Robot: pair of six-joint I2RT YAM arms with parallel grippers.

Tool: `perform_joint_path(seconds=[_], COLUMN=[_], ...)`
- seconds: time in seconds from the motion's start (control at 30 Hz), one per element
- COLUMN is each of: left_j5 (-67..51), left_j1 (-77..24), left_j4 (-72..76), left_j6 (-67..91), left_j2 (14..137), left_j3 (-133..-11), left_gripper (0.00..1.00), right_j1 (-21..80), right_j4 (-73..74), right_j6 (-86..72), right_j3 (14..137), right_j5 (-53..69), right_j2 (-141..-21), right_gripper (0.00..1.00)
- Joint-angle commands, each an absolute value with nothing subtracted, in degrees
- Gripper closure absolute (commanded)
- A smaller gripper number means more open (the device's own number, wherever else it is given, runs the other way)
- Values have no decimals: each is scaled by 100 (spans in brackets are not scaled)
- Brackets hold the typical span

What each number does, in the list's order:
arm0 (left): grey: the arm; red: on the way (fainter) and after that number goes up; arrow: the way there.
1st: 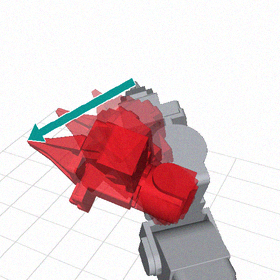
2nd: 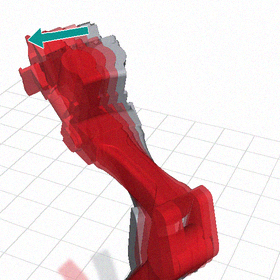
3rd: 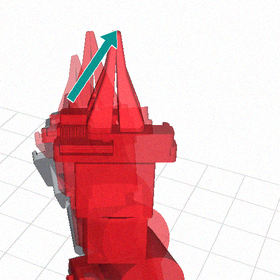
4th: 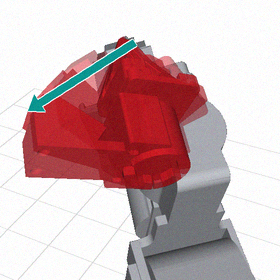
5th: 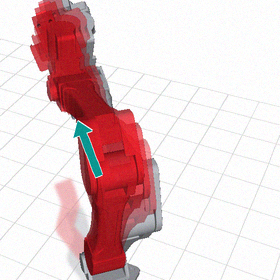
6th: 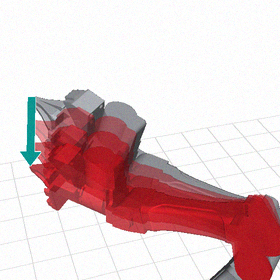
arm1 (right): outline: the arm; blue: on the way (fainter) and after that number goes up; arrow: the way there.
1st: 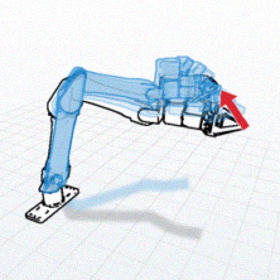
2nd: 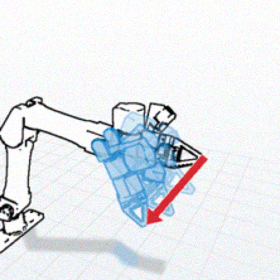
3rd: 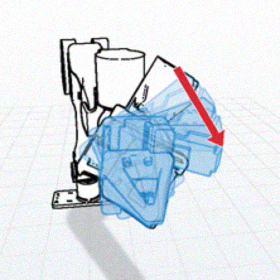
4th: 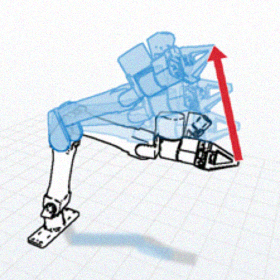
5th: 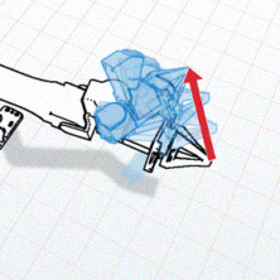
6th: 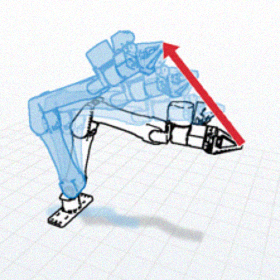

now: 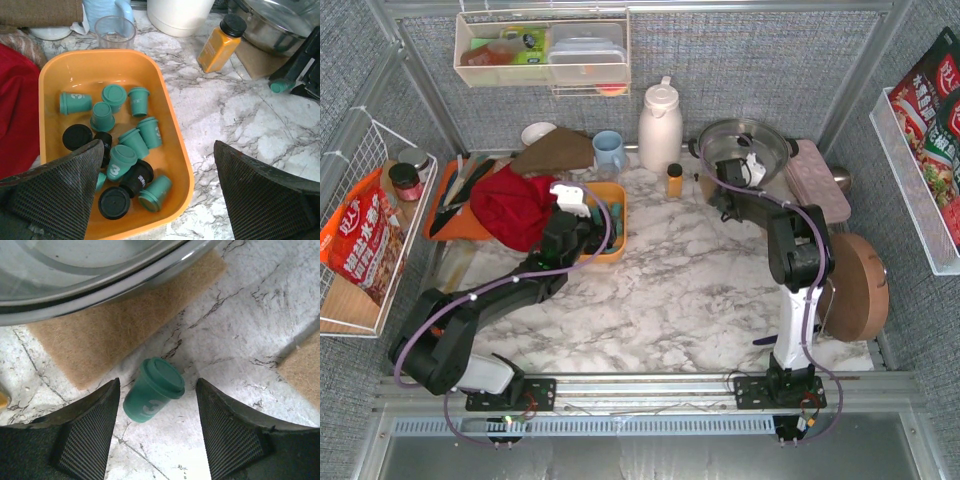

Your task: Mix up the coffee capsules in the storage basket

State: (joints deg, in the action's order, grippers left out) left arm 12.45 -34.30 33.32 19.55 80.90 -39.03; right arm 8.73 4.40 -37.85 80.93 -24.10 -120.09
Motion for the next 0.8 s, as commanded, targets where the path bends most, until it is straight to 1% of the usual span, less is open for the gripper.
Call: perform_joint_path(seconds=[0.0,0.23,0.53,0.77], left_j5=[1194,1222,1224,1150], left_j1=[-3433,-3428,-3430,-3428], left_j4=[3397,3443,3496,3502], left_j6=[1965,1935,1933,1972], left_j2=[8011,7955,7945,7963], left_j3=[-3872,-3789,-3771,-3771], left_gripper=[1,1,1,1], right_j1=[853,817,809,809], right_j4=[937,1101,860,706], right_j6=[-4078,-4222,-4070,-3821], right_j3=[8270,8161,7730,7348], right_j5=[-2408,-2455,-2675,-2706], right_j2=[-12103,-11985,-11535,-11034], right_gripper=[34,45,62,66])
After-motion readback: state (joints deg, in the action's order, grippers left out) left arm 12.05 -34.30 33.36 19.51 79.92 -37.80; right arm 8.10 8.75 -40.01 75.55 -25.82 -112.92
